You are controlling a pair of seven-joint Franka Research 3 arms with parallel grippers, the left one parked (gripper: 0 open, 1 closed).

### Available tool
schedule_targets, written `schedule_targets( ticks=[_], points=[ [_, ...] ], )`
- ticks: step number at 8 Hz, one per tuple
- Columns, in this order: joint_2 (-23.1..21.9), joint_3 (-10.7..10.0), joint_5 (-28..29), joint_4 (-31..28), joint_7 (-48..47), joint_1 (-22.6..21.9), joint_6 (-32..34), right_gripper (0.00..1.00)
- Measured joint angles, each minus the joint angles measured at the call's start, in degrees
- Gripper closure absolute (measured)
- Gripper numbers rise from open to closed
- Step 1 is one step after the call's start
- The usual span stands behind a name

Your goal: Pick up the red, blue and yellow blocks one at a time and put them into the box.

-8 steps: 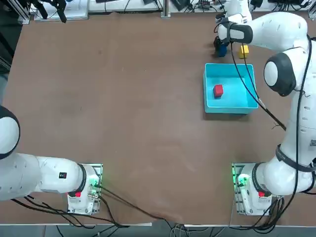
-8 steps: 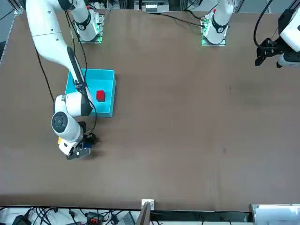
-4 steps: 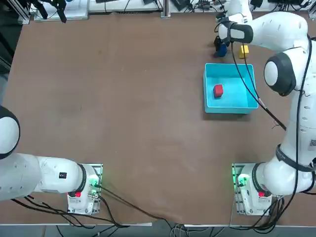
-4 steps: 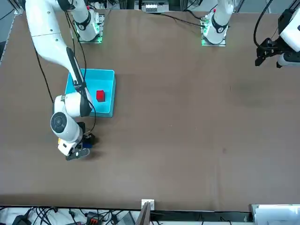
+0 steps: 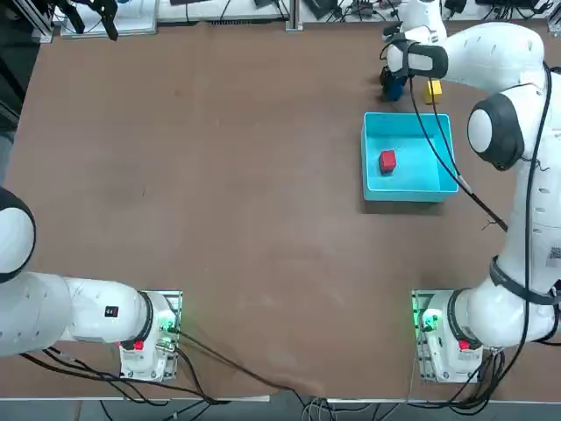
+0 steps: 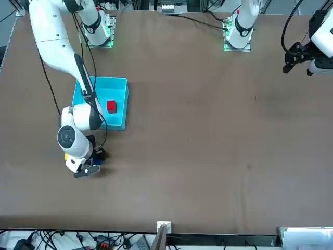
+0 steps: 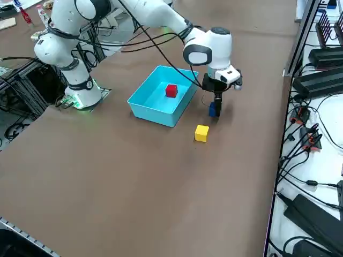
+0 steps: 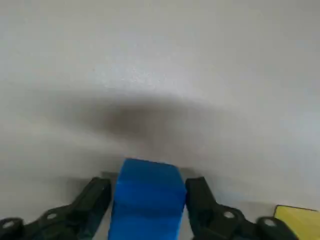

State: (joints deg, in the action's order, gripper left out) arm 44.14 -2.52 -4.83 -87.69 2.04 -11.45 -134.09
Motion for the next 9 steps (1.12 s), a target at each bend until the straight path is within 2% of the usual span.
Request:
schedule_targets(
  ticks=[1,3,4,6,7,9],
  points=[
    [-0.18,0.01,0.13,0.06,-0.08,0.01,0.19,0.28],
    [-1.49,0.06,0.13,0.78,-1.99,-0.01,4.8,0.28],
    [-4.14,0.29,0.13,1.43,-3.54,-0.05,10.25,0.28],
    [-12.84,0.77,1.23,-0.16,-4.76,-0.17,20.27,0.28],
    [-18.26,0.82,2.79,-4.89,-4.76,-0.16,21.04,0.28],
    [-28.47,0.82,3.93,-19.91,-4.8,-0.11,17.03,0.28]
  ],
)
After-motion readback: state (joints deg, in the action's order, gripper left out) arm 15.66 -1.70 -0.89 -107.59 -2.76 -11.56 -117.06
